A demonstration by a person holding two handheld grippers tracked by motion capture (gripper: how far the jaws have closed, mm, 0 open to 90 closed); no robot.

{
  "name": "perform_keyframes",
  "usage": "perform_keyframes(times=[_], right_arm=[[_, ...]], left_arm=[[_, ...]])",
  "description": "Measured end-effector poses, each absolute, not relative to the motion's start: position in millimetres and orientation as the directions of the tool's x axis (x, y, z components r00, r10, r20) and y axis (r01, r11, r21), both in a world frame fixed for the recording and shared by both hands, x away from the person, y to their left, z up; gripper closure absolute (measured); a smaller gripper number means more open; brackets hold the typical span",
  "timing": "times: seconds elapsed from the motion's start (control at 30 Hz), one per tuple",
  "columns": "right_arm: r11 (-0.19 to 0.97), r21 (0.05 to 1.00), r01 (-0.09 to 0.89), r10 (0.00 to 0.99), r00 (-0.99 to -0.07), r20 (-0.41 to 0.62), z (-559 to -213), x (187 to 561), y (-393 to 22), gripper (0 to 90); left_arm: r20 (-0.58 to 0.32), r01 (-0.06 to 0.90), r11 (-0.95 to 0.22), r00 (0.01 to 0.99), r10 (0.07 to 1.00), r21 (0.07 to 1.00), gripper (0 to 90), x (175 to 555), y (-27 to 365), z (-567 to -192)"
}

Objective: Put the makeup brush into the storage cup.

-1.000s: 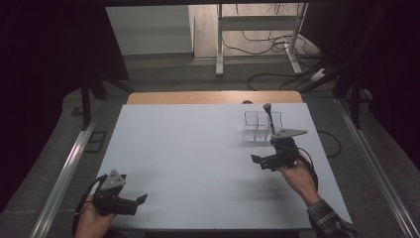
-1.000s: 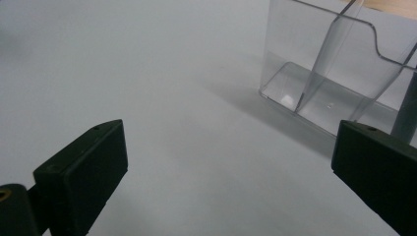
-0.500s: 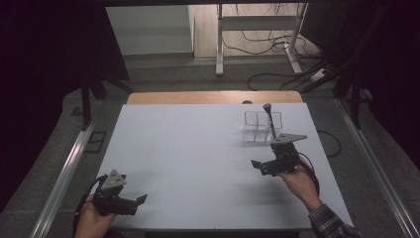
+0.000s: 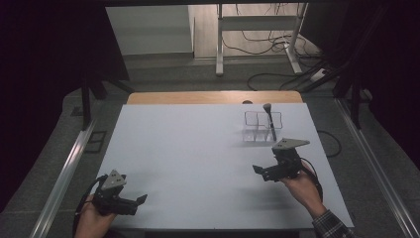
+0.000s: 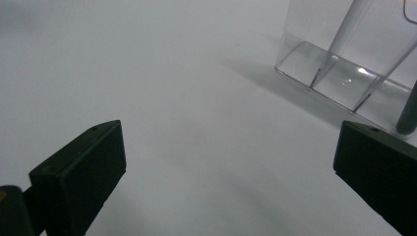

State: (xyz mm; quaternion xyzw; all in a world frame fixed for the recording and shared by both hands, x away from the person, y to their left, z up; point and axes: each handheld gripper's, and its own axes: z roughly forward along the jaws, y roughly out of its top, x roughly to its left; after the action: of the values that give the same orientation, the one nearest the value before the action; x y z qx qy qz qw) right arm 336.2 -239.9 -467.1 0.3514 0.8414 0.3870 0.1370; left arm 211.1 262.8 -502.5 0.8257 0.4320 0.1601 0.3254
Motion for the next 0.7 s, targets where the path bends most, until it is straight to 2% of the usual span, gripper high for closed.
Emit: perform_keyframes(times=[0.7], right_arm=[[0.456,0.742,0.491,0.695,-0.718,0.047,-472.6,315.8,-256.7,0.0]], left_arm=[[-0.010,0.606,-0.421,0.578,0.816,0.675,0.0,211.0,262.5,-502.4]])
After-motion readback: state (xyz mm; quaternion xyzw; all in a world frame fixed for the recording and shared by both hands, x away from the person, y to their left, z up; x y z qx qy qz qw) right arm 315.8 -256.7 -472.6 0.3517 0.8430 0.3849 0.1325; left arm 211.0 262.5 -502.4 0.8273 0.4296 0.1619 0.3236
